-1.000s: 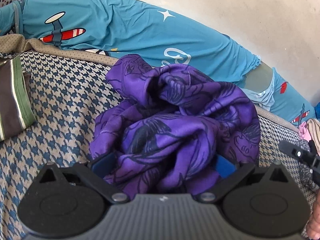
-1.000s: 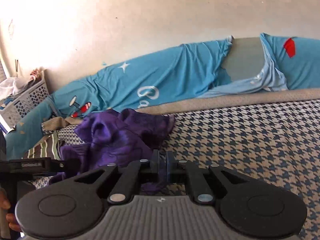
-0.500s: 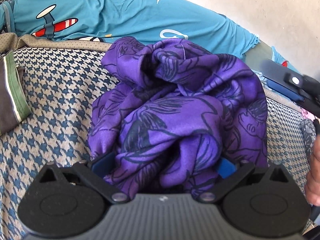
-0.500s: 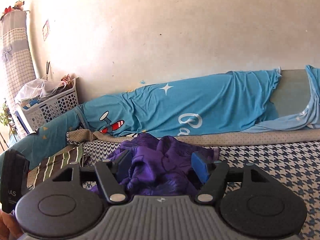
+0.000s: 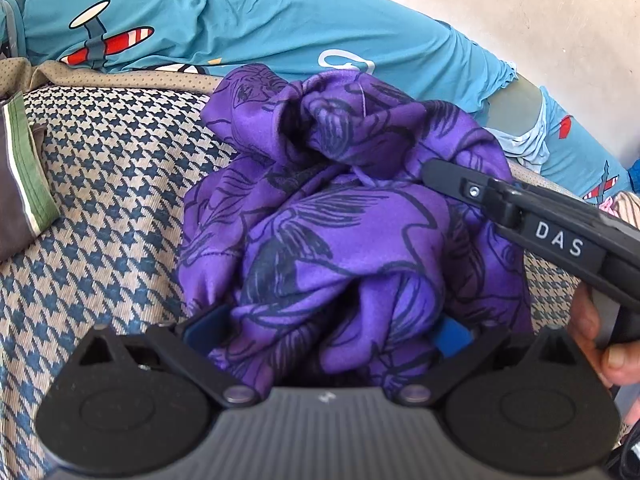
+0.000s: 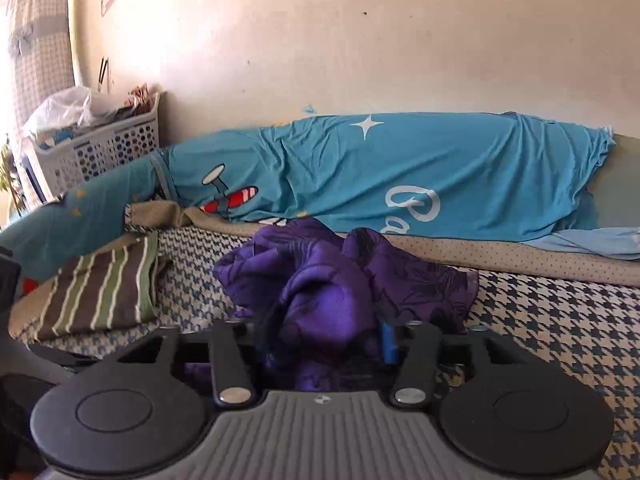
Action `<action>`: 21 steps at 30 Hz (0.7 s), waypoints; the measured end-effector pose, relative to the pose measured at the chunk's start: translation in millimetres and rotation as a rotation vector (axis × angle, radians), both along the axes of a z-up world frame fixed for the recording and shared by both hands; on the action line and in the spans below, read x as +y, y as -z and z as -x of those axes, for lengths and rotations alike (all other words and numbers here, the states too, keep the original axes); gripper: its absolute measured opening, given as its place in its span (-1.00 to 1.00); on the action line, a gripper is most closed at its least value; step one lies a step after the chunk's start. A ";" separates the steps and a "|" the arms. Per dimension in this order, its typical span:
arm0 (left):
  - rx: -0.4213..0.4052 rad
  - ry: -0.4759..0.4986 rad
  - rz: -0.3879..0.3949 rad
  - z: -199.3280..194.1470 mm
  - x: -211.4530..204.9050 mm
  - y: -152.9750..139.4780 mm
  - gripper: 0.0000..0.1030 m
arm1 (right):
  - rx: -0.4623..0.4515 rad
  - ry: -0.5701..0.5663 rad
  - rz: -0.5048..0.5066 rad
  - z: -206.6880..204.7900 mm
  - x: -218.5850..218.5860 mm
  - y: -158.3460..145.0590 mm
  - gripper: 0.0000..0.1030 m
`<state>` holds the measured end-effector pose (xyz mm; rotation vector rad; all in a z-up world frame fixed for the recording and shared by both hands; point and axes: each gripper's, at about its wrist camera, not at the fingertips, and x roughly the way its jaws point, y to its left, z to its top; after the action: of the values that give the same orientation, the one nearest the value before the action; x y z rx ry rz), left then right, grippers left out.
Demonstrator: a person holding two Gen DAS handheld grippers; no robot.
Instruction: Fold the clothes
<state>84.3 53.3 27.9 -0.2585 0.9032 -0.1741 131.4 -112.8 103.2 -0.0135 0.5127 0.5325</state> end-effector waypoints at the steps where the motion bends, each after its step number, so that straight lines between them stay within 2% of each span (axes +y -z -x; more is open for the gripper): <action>1: 0.003 -0.001 0.000 0.0 -0.2 -0.5 1.00 | 0.007 0.013 -0.008 0.1 -2.7 0.2 -0.60; 4: 0.008 -0.001 0.000 2.0 -0.4 -2.7 1.00 | 0.026 0.069 -0.066 3.1 -17.8 -4.1 -0.70; 8: 0.026 -0.014 -0.030 4.7 -0.6 -2.9 1.00 | 0.015 0.169 -0.092 10.6 -39.2 -9.6 -0.73; 12: 0.059 -0.047 -0.064 4.6 3.2 -0.7 1.00 | 0.085 0.318 -0.140 10.5 -72.5 -6.8 -0.74; 17: 0.168 -0.197 -0.036 -0.9 31.1 10.5 1.00 | 0.169 0.483 -0.112 15.0 -112.8 4.9 -0.75; 21: 0.185 -0.289 0.031 -0.7 52.7 10.1 1.00 | 0.221 0.531 -0.090 24.3 -138.0 14.1 -0.75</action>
<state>85.0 106.1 17.7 -0.4354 1.0356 0.1058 107.1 -250.8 89.2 0.2643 0.6785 0.0350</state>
